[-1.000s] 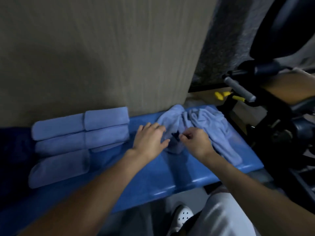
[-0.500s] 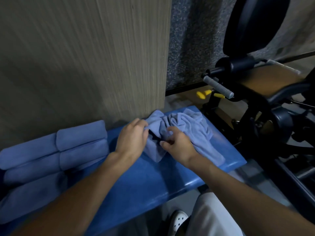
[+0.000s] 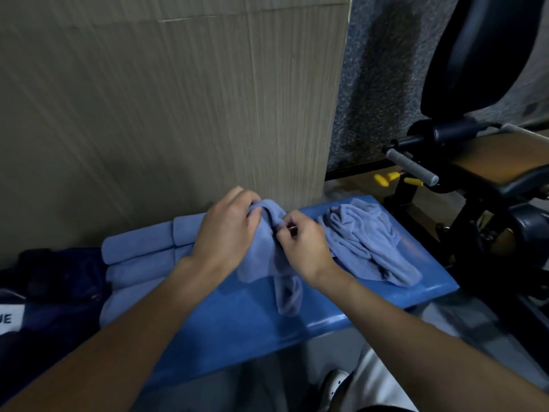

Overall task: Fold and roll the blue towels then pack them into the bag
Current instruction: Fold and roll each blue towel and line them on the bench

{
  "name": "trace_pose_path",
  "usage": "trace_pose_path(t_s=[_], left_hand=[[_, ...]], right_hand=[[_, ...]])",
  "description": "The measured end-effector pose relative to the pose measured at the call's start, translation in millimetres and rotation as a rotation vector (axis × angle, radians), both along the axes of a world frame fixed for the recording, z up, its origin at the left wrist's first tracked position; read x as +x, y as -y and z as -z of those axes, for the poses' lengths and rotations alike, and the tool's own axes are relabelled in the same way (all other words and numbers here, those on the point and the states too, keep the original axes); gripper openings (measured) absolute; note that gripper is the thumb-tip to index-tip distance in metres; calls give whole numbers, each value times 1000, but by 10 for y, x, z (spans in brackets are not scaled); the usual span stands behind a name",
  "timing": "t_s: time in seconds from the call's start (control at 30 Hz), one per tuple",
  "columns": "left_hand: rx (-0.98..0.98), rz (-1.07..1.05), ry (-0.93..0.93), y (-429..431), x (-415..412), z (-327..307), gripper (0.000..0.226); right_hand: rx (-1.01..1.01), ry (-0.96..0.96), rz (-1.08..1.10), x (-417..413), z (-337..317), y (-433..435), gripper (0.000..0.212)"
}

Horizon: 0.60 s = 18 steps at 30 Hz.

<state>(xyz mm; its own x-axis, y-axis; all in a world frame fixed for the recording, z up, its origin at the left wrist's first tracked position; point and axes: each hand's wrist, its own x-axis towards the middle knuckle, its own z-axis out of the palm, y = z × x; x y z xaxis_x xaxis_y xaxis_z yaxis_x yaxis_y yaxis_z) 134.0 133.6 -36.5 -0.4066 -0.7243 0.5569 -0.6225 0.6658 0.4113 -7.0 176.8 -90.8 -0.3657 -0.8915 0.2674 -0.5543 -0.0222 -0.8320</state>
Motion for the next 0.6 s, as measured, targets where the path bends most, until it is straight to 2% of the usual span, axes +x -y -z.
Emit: trace_pose_path(t_s=[0.07,0.2,0.4,0.47,0.6], left_hand=[[-4,-4,-8,-67,120,-5,6],[52,49,25,-200,371,76,6],[180,-42,109,-344,606,452,6],[238,-104,167,-394,638,586,7],[318,-243,218,-444,725,797,6]], right_hand=[[-14,27,1,75,-29,-70,25],[-64,88,-7,134,1,-167,20],[34,116,-59,119,171,-271,11],[95,105,-114,141,267,-294,19],[278,79,-359,187,447,-362,32]])
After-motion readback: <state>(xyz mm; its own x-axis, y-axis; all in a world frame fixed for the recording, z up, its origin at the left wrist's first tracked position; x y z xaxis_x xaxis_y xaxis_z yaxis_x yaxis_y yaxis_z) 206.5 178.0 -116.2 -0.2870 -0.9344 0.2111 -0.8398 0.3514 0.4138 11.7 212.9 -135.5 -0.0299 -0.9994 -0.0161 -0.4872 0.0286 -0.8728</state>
